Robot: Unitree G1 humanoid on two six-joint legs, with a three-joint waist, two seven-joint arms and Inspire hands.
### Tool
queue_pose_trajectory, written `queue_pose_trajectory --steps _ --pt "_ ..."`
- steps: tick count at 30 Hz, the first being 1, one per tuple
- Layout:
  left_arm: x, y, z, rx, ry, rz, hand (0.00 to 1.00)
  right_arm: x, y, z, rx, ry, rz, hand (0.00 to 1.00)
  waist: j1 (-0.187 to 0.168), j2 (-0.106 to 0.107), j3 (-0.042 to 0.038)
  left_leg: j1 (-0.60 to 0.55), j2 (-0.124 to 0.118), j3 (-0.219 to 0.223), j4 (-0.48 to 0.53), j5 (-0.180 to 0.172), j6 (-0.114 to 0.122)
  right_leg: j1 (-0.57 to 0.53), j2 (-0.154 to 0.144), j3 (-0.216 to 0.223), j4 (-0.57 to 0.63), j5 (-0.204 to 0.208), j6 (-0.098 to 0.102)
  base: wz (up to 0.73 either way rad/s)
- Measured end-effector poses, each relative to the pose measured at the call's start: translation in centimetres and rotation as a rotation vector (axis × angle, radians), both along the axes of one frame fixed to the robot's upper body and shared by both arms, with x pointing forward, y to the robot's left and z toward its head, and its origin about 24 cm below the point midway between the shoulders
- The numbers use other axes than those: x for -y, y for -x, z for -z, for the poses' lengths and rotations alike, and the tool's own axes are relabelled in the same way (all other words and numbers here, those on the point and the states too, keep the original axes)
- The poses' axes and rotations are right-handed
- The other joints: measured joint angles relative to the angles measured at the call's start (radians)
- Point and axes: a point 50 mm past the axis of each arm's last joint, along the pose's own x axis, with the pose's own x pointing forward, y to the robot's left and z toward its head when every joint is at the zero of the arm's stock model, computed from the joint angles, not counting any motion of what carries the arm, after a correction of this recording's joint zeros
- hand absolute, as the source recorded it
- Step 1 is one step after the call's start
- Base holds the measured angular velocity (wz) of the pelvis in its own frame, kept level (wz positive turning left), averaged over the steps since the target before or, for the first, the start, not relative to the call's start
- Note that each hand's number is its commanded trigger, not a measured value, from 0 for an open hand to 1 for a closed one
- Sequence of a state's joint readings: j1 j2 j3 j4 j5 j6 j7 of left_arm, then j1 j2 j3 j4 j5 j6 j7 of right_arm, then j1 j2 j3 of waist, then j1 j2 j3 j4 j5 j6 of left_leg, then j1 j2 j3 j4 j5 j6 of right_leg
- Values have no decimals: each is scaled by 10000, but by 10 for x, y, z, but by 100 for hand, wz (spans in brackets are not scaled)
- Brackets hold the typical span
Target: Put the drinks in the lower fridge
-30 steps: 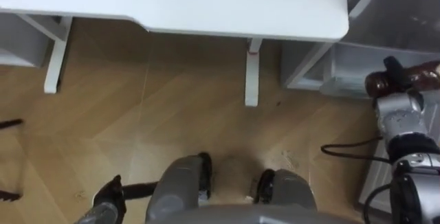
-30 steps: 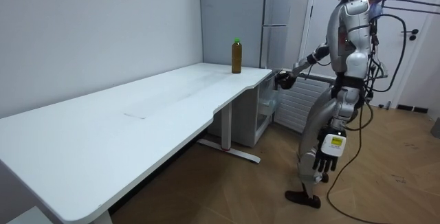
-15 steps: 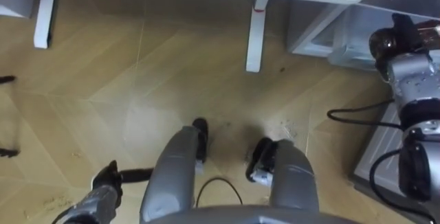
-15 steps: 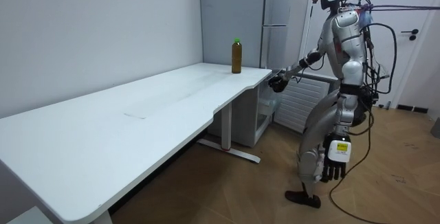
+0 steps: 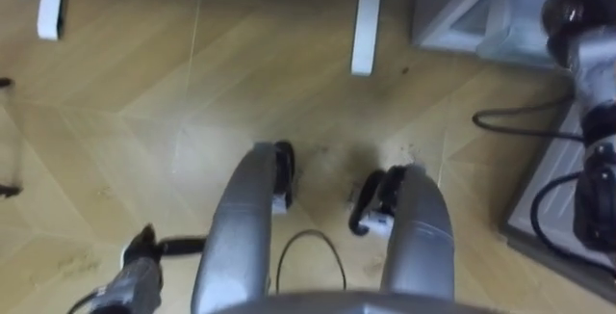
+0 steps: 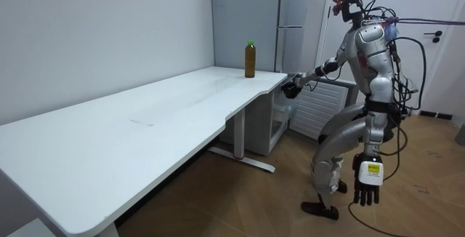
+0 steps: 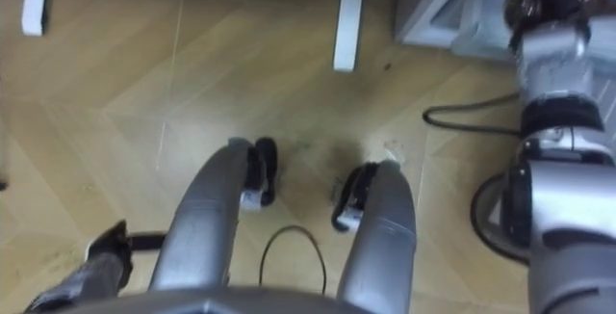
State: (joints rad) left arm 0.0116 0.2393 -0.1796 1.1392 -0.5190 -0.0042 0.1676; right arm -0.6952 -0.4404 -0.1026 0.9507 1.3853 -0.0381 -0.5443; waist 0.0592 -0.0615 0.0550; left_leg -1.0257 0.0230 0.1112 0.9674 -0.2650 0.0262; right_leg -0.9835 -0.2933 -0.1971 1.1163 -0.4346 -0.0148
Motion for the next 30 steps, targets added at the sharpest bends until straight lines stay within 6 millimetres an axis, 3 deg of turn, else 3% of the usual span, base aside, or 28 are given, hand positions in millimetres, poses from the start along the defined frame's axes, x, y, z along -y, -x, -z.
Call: queue_pose_trajectory --steps 8,14,30 --pt "-1 0 -1 -2 -28 14 0 -1 -3 -6 112 -297 64 0 -229 -18 -11 -226 185 -4 670 -323 -33 -186 28 26 511 -204 -128 -5" --pt "-6 -1 -3 29 -157 76 0 -2 -4 -5 209 -637 120 0 -220 -18 -13 -270 180 -9 716 -331 -25 -216 31 23 547 -219 -105 0" --pt "-8 21 2 -681 -185 230 0 2 -1 -1 -64 -554 208 0 -87 20 -40 171 188 12 674 -337 -17 225 25 15 509 -266 -26 0"
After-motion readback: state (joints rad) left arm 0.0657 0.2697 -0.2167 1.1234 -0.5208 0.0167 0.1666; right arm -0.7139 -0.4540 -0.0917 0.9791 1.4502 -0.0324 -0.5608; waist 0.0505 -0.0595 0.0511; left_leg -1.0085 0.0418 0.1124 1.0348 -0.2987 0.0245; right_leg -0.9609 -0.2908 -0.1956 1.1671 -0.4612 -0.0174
